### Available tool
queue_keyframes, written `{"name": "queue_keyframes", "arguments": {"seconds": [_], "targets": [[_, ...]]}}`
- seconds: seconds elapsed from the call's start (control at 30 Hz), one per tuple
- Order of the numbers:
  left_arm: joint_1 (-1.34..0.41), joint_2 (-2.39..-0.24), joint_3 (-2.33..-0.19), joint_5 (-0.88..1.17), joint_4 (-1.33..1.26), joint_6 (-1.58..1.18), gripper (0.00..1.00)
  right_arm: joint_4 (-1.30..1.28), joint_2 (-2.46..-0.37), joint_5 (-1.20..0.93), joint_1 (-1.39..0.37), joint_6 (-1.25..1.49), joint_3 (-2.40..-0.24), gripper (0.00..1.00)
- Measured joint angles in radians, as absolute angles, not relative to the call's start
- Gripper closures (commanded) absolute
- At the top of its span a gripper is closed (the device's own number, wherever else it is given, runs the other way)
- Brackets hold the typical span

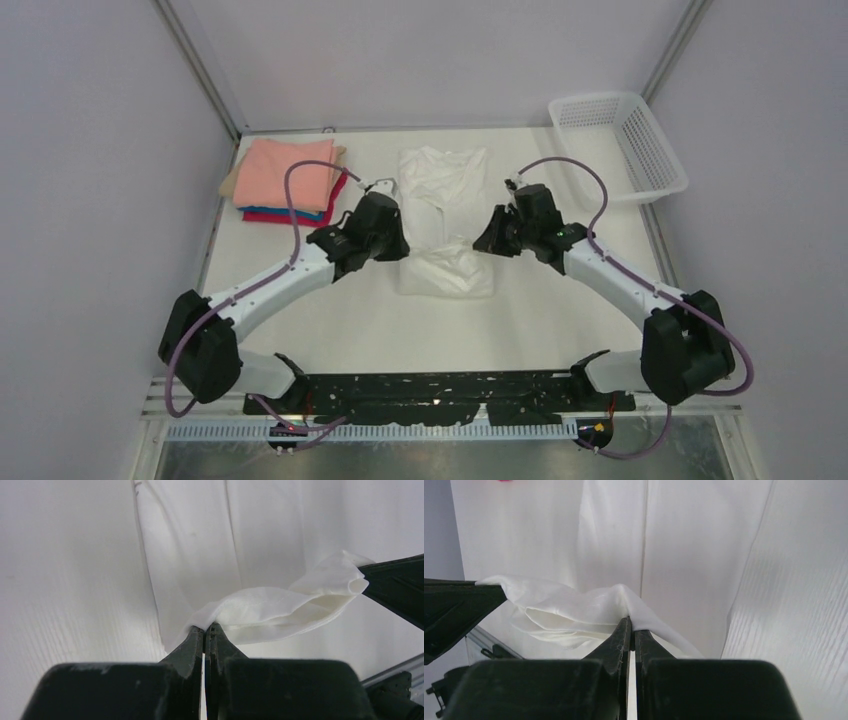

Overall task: Fold and stack the t-shirts
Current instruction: Fold the folded rectangular tshirt in 1/3 of the way

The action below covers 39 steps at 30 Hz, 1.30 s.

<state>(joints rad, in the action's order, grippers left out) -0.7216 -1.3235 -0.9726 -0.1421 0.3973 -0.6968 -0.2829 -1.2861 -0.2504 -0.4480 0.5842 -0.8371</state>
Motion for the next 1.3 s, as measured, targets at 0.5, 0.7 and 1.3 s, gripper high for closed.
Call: {"name": "queue_keyframes", "arguments": {"seconds": [0.5,0.7,1.3], "targets": [[-0.512,-1.724,-1.294,0.035,0.393,-0.58,1.0,-0.145,-1.675,-0.223,-0.357,0.558,-1.138,0.94],[-0.488,-1.818,-1.361,0.074,0.393,-0.563,1.0,-0.127,-1.73,-0.207,-0.327,0.555,-1.155,0.95],[-0.455,-1.992,-1.519,0.065,0.448,-0.535,0.22,-0.088,-1.879,-0.202,-0.302,0.575,-1.208,0.55]]}}
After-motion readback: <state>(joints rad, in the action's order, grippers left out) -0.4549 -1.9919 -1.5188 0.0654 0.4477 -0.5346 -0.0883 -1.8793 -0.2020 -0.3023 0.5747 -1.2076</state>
